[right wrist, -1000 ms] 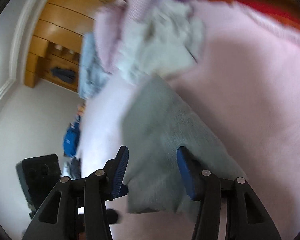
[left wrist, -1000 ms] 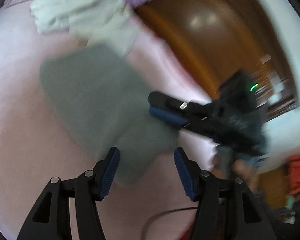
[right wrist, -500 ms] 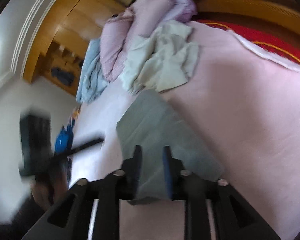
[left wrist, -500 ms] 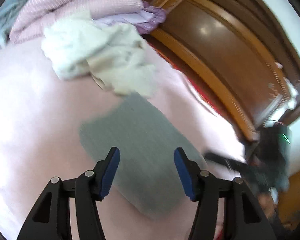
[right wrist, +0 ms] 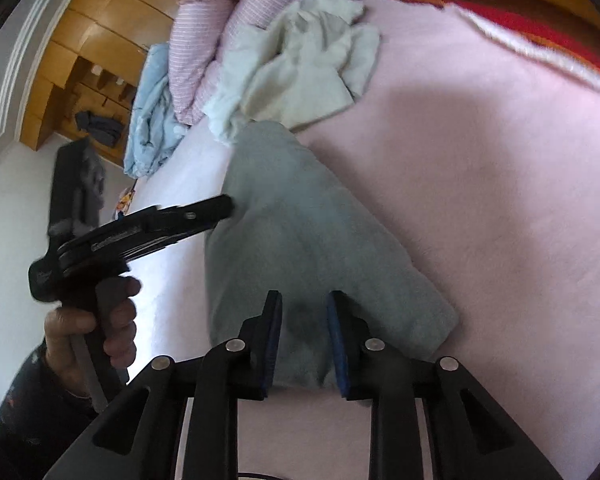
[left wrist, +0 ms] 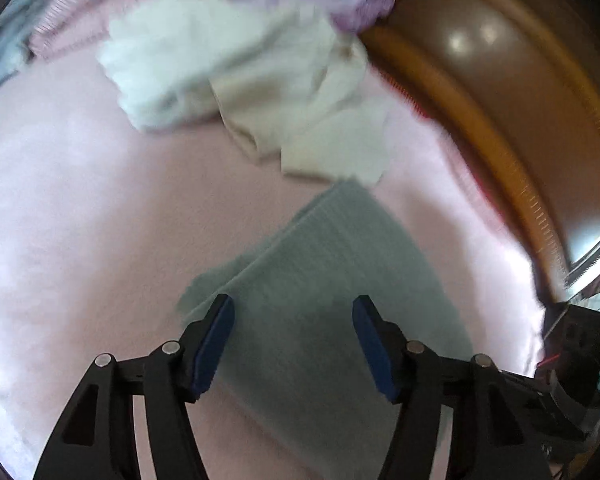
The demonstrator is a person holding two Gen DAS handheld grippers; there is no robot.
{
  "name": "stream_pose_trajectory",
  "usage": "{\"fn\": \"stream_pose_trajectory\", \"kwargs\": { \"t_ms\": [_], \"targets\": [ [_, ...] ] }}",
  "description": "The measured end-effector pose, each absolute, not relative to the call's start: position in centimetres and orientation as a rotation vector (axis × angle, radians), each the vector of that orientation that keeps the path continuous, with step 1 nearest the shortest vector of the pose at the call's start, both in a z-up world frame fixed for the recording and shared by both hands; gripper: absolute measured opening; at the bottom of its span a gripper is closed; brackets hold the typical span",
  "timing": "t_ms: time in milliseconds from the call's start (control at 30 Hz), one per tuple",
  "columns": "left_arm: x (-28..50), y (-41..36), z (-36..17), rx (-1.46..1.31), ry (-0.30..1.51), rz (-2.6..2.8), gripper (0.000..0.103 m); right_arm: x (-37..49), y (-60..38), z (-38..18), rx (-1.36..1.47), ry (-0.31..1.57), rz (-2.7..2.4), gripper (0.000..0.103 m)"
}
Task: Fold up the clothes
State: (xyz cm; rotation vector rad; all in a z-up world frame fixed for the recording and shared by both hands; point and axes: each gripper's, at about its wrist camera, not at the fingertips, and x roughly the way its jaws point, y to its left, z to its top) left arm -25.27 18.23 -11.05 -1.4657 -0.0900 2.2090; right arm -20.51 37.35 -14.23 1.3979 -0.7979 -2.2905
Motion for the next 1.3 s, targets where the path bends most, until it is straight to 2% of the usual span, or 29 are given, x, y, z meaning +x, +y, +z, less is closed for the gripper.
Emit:
{"fn": "stream_pose_trajectory", "kwargs": {
  "t_ms": [33,200,267,333,433,533,633,833,933,1033,1100,1233,1300],
  "targets": [
    [-24.2,17.2,-10.4,-1.433,-0.104,2.224,0.059,-20.0,37.1,-13.5,1.372,-0.776,-2.303,0.035],
    [-17.5,11.0,-9.8,-1.415,-0.025,2.365,0.060,-17.1,33.3,-9.9,1.206,-0.660,-2.316,0.038],
    [-14.0,8.0,-9.9,-1.429,0.005,2.430,0.060,-15.5,31.3,-8.3,1.140,-0.592,-2.326,0.046],
    [-10.6,4.9,-9.9,-1.446,0.026,2.498,0.060,-14.1,30.0,-7.1,1.092,-0.555,-2.326,0.050],
    [-6.0,0.7,-9.8,-1.478,0.038,2.578,0.060,-12.2,28.4,-6.5,1.096,-0.523,-2.348,0.055],
    [-2.3,-1.5,-9.5,-1.495,0.052,2.552,0.060,-11.0,27.9,-7.1,1.170,-0.523,-2.360,0.056],
    [-0.4,-0.3,-8.5,-1.465,0.121,2.500,0.061,-9.4,27.9,-7.4,1.240,-0.507,-2.373,0.056],
    [-0.3,4.4,-6.4,-1.408,0.189,2.386,0.063,-6.4,27.7,-7.8,1.378,-0.363,-2.473,0.057],
    [-1.5,7.4,-5.7,-1.396,0.266,2.346,0.063,-5.8,28.2,-8.3,1.421,-0.386,-2.498,0.059],
    [-1.2,9.3,-4.9,-1.365,0.375,2.330,0.063,-5.6,28.6,-8.7,1.425,-0.446,-2.468,0.059],
    [-1.7,9.8,-4.5,-1.337,0.387,2.302,0.063,-6.1,29.0,-9.2,1.424,-0.560,-2.402,0.060],
    [-5.8,10.4,-5.0,-1.383,0.348,2.225,0.063,-8.2,30.8,-12.7,1.424,-1.065,-2.124,0.060],
    [-9.5,10.8,-6.1,-1.439,0.263,2.175,0.063,-9.3,31.7,-14.5,1.396,-1.297,-2.001,0.060]
  ]
}}
